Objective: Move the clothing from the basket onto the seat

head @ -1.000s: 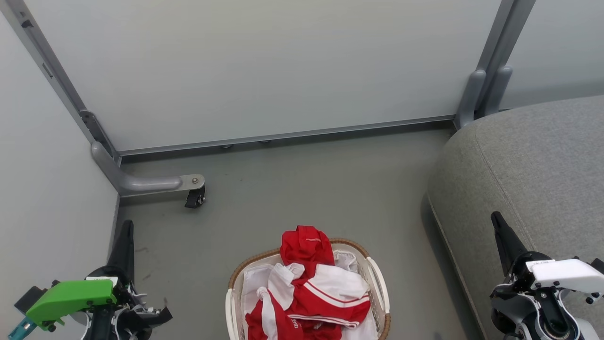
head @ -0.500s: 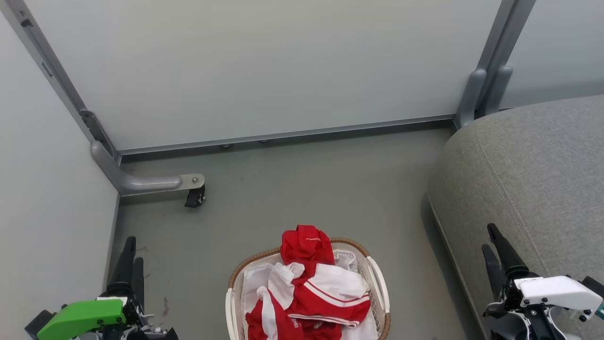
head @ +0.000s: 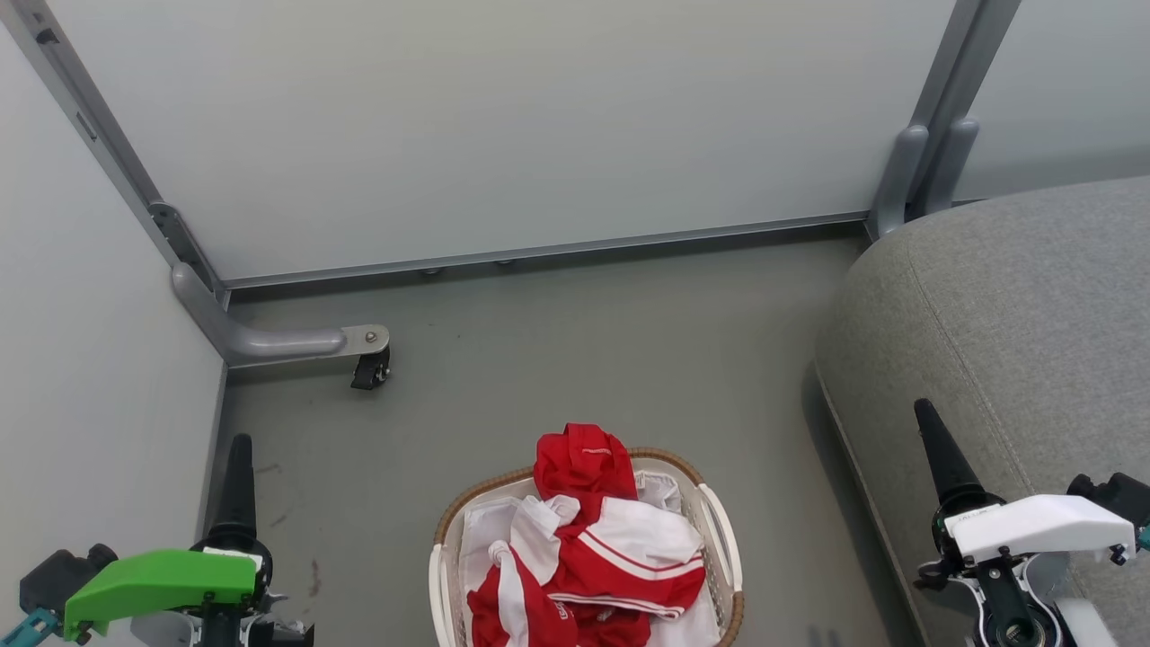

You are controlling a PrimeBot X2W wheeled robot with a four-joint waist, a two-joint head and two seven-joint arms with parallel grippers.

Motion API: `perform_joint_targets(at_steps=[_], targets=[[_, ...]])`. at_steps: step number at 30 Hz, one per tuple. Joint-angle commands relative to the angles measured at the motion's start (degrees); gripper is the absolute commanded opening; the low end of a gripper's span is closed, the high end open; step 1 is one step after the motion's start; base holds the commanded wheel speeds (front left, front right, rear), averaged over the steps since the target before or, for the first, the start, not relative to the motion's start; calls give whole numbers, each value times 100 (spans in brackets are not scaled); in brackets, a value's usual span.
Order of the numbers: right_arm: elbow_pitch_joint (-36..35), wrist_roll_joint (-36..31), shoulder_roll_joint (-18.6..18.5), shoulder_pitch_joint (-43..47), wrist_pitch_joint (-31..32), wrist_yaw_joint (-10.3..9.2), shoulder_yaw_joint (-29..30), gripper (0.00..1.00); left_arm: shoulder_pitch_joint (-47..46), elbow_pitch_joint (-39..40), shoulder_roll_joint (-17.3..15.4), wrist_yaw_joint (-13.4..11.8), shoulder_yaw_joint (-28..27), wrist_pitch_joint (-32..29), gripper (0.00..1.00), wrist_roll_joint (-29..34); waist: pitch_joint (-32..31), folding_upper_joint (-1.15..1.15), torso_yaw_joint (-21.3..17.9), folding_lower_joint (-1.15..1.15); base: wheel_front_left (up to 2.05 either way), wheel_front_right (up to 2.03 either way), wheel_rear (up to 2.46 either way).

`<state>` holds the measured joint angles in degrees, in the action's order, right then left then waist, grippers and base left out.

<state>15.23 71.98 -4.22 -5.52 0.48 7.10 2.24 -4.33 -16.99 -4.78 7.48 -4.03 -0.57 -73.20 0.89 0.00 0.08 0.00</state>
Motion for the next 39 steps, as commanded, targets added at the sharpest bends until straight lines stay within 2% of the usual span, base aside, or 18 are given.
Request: perform_joint_targets(at_steps=[1, 17, 39], targets=[[-93, -317, -66, -180, -70, 21, -53, 100, -180, 98, -107, 0, 18, 63, 100, 355, 4, 0, 0, 0, 0, 0, 0], [-109, -2109, -114, -264, -408, 28, -201, 100, -177, 122, -312, -60, 256, 402, 100, 2363, 58, 0, 2, 0, 0, 0, 0], [-125, -3913, -88, -285, -795, 33, -255, 100, -27, 204, -463, -154, 482, 792, 100, 3960, 73, 0, -8, 0, 0, 0, 0]])
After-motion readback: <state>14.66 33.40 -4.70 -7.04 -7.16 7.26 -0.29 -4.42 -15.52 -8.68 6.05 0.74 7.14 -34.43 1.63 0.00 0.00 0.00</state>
